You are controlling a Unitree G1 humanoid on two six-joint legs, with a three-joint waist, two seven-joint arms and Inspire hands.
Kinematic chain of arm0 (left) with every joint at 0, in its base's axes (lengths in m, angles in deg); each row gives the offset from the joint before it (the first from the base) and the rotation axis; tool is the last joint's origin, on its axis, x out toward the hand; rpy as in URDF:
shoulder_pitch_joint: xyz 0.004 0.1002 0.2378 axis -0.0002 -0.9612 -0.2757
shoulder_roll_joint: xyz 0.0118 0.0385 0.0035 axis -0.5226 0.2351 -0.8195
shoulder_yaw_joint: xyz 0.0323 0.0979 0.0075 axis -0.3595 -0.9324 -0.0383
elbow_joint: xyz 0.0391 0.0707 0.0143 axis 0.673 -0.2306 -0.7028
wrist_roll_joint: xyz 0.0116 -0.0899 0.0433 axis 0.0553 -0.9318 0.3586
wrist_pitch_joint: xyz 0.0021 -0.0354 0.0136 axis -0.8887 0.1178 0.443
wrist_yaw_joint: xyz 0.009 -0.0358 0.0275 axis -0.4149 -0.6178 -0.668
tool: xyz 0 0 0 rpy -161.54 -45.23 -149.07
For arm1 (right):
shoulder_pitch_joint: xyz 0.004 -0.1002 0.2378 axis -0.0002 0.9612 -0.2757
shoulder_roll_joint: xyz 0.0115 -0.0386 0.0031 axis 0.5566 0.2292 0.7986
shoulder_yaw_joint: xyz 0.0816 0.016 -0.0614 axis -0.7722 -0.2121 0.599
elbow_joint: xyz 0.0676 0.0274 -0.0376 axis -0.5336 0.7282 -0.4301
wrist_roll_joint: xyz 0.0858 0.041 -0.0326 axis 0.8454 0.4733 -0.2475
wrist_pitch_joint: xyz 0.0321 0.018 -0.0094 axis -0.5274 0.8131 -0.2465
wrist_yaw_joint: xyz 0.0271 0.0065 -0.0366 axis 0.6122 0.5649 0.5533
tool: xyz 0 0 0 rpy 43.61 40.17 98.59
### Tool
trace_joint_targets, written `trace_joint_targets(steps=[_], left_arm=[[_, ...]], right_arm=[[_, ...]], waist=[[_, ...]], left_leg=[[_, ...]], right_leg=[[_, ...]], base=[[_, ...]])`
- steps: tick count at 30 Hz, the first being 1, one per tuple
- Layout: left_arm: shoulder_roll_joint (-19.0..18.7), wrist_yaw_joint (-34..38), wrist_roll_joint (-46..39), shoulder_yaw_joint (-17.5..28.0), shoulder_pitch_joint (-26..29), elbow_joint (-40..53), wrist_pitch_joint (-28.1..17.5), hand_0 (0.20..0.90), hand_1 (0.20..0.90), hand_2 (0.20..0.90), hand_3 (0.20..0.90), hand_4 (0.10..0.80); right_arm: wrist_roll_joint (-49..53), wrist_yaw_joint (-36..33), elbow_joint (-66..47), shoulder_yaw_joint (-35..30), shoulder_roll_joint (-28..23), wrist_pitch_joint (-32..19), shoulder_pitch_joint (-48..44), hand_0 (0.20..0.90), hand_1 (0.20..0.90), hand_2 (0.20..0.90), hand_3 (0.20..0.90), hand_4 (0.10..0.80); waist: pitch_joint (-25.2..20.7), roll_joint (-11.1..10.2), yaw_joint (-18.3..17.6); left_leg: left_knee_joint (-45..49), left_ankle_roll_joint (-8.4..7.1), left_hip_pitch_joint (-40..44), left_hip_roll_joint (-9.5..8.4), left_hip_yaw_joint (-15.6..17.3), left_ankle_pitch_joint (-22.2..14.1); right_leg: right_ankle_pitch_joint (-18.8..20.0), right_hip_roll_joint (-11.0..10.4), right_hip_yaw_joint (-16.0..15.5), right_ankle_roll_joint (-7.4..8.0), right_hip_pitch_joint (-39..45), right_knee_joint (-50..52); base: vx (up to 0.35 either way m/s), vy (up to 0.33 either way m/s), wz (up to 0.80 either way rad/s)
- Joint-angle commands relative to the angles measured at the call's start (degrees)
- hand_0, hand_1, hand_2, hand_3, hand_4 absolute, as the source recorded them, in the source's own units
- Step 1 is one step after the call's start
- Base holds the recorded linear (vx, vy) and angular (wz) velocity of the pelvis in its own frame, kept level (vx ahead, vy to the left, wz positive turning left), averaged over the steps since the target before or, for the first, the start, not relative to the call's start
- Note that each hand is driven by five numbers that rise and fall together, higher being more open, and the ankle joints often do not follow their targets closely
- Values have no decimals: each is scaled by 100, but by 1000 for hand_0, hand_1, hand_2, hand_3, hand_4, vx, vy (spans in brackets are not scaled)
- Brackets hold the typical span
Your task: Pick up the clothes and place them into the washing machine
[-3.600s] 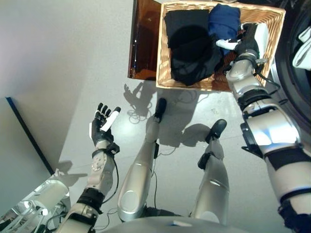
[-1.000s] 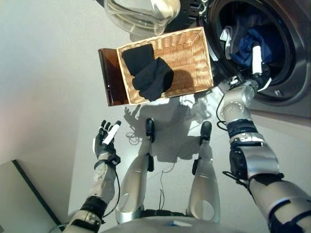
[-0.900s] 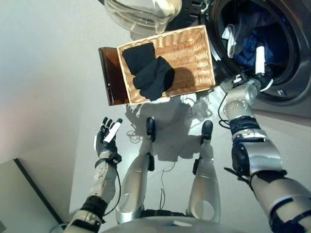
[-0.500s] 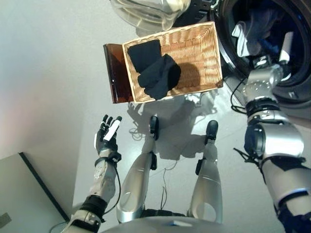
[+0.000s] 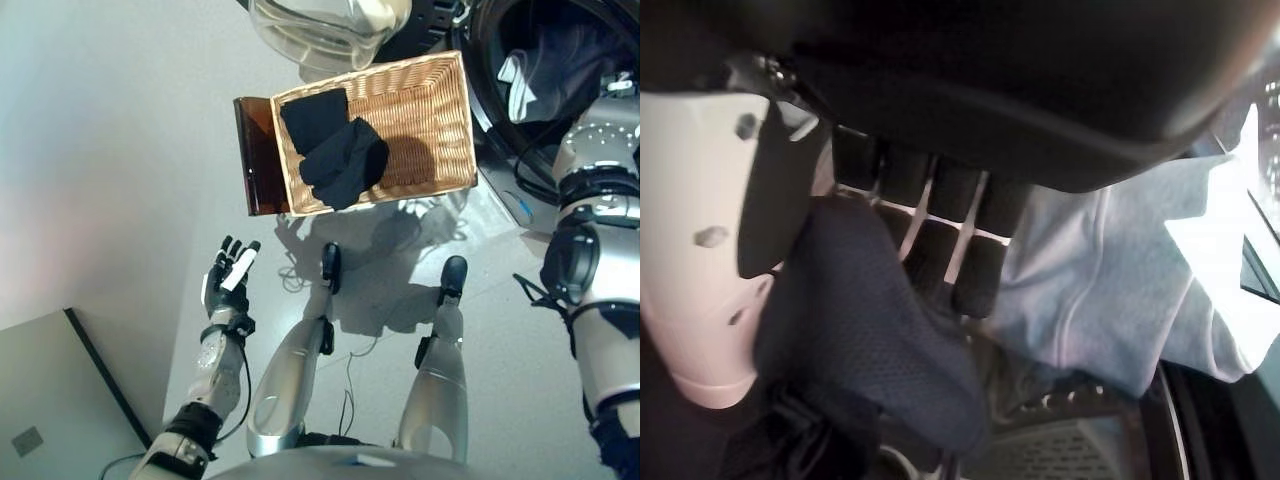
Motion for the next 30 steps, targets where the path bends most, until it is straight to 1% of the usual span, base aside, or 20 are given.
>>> trace_joint_targets(steps=[1, 7, 25, 27, 30], left_arm=[[-168, 93, -83, -51, -77, 62, -242, 900, 900, 900, 900, 800], [-168, 135, -138, 34, -77, 71, -269, 900, 900, 900, 900, 800], [-147, 155, -159, 91, -74, 105, -279, 900, 900, 900, 900, 800], [-124, 168, -171, 95, -49, 94, -279, 900, 900, 900, 900, 800], [-118, 172, -173, 91, -45, 75, -274, 900, 900, 900, 900, 800]], right_arm=[[-176, 57, -185, 591, -804, -600, -712, 900, 900, 900, 900, 800], [-225, 24, -221, 577, -633, -591, -658, 900, 900, 900, 900, 800], [-411, -8, -496, 610, -244, -587, -493, 900, 900, 900, 900, 800], [-425, -10, -581, 572, -25, -644, -426, 900, 900, 900, 900, 800], [-405, -7, -655, 539, 116, -677, -372, 900, 900, 900, 900, 800]], waist=[[-206, 331, -59], [-170, 326, -80], [-144, 290, -93], [-143, 276, -93], [-147, 268, -101]], left_leg=[[-47, -397, 206, -66, 92, -493], [-47, -388, 207, -67, 107, -482], [-47, -383, 206, -62, 114, -465], [-47, -381, 215, -56, 114, -461], [-47, -382, 220, -58, 118, -461]], right_leg=[[-1118, 77, 165, -163, -90, 1019], [-1110, 89, 183, -177, -93, 1024], [-1086, 104, 209, -198, -108, 1026], [-1078, 109, 206, -206, -85, 1013], [-1074, 114, 206, -210, -67, 1004]], base=[[0, 0, 0], [0, 0, 0], [0, 0, 0], [0, 0, 0], [0, 0, 0]])
